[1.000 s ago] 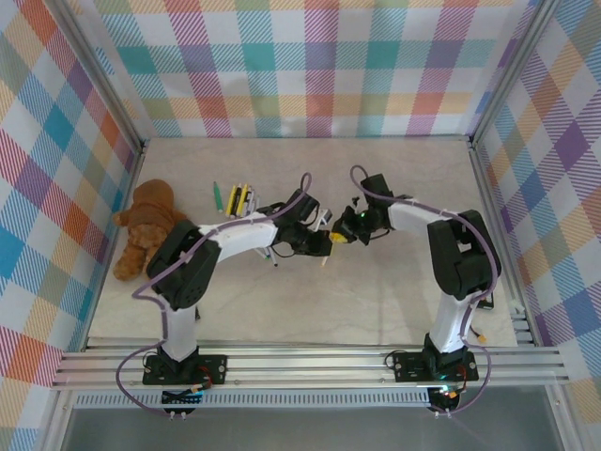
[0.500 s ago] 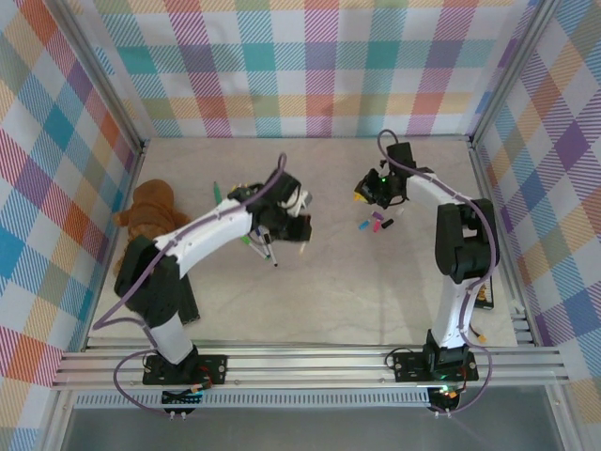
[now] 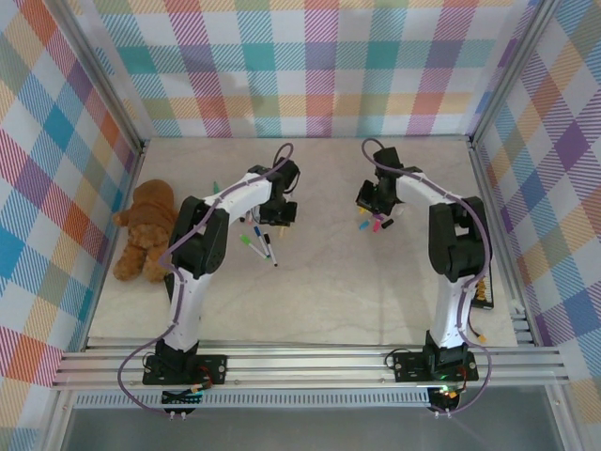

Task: Open the pen caps

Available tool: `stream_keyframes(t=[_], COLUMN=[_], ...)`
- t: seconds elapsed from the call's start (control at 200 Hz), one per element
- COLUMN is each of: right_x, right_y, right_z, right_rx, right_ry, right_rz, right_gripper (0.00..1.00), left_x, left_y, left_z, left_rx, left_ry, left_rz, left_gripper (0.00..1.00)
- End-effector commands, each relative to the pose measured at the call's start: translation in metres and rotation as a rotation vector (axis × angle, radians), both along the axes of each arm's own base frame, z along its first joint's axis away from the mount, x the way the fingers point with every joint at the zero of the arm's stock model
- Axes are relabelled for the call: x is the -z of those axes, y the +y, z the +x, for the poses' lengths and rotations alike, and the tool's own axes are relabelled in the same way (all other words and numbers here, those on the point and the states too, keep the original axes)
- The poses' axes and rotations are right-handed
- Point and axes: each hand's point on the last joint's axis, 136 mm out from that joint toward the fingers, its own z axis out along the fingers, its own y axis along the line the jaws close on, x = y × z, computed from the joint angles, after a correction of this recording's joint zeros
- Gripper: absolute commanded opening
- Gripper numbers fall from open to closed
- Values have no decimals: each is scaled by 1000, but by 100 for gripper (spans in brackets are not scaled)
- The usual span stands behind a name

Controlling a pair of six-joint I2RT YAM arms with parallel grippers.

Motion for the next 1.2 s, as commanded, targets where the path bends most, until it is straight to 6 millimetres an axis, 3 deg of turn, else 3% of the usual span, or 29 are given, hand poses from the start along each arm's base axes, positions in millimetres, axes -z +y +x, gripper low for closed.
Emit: stream_keyframes(t=[0.0,0.155,0.365,0.51,0.66,0.795,1.0,1.11,1.195], right_x=[6,9,13,8,-1,-10,-33,-53,-63], right_y=[-4,-6,-11,-11,-11,-11,1,23,42], right_z=[-6,-9,-11,-11,-13,-16,-23,-36,-52], right_rx=[-40,-44,-39,-45,-55,-62,-94,-149,-199], right_ry=[24,33,49,37,30,16,-25,-68,-94], right_rz=[-122,-182,-218,-244,-274,-294,-284,-231,-206], right_gripper=[0,2,19,30,34,37,38,38,39], left_x=[-16,-15,-16,-19,-29,-42,-86,-100,-96], left_y=[27,43,52,53,53,53,57,55,55], left_z=[15,24,39,48,56,58,47,25,-1], left_rx=[-60,-91,-122,-119,-127,-141,-166,-180,-200], left_ry=[-45,-66,-94,-108,-134,-160,-266,-309,-313], left_rz=[81,149,184,195,196,188,188,162,136], left_gripper=[0,0,9,15,24,25,24,24,26])
